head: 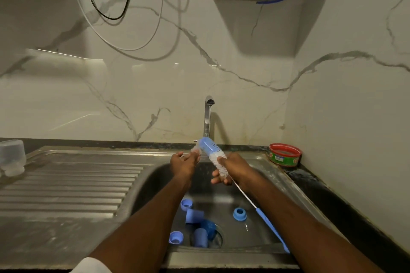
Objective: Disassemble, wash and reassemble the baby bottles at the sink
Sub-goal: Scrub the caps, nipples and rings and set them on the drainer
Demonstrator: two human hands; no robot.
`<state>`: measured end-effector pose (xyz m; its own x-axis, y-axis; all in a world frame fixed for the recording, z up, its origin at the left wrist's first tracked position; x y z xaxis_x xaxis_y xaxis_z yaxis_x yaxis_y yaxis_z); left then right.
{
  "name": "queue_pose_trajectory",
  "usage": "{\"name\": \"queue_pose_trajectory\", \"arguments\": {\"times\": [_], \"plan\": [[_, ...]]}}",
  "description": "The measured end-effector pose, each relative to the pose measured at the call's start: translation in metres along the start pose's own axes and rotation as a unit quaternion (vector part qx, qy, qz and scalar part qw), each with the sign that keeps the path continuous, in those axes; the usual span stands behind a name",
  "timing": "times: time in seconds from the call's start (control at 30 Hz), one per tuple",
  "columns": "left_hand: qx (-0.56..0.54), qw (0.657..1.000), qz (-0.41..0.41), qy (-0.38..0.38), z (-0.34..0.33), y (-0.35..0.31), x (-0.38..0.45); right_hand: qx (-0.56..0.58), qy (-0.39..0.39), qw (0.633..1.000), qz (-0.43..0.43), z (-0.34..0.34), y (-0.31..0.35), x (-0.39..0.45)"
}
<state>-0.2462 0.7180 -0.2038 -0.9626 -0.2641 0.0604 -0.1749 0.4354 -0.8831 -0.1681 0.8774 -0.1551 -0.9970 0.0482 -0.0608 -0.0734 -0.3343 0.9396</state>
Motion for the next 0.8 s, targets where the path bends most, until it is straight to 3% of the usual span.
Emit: {"name": "queue_pose_trajectory", "arguments": {"times": [0.07, 0.23, 0.3, 0.37, 0.43, 0.53, 0.7, 0.8], "plan": [[-0.018, 0.999, 0.015, 0.048, -0.006, 0.001, 0.000, -0.017, 0.013, 1.000, -0.005, -0.005, 0.000, 0.000], [0.059, 0.967, 0.029, 0.247, -0.028, 0.004, -0.016, -0.024, -0.078, 0.997, 0.019, 0.016, 0.003, 0.008], [0.035, 0.976, 0.002, 0.217, -0.032, -0.002, -0.019, 0.014, -0.084, 0.996, 0.008, 0.023, 0.000, 0.009], [-0.017, 0.993, -0.030, 0.112, -0.026, -0.012, -0.018, 0.051, -0.065, 0.997, -0.005, 0.023, 0.000, 0.007], [-0.056, 0.995, -0.048, 0.063, -0.017, -0.014, -0.014, 0.074, -0.022, 0.997, -0.014, 0.014, 0.003, 0.003], [-0.012, 0.991, -0.052, 0.125, -0.020, -0.011, -0.015, 0.064, 0.008, 0.998, -0.010, 0.001, 0.006, 0.000], [0.044, 0.972, -0.066, 0.222, -0.027, -0.017, -0.020, 0.050, -0.081, 0.995, 0.016, 0.019, 0.011, 0.007], [0.119, 0.975, -0.100, 0.157, -0.019, -0.019, -0.017, -0.080, -0.165, 0.979, 0.084, 0.043, 0.028, 0.003]]}}
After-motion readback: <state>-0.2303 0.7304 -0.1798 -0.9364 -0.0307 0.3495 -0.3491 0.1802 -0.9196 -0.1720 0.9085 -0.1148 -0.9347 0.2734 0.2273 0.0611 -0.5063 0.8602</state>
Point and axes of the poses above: each hand's wrist, its own x-axis towards the middle knuckle, its own z-axis out of the back of the hand, y = z × x, the point moved 5 cm from there along x, towards the middle knuckle, and after that the axes turned 10 degrees about -x, right-handed, at the moved point
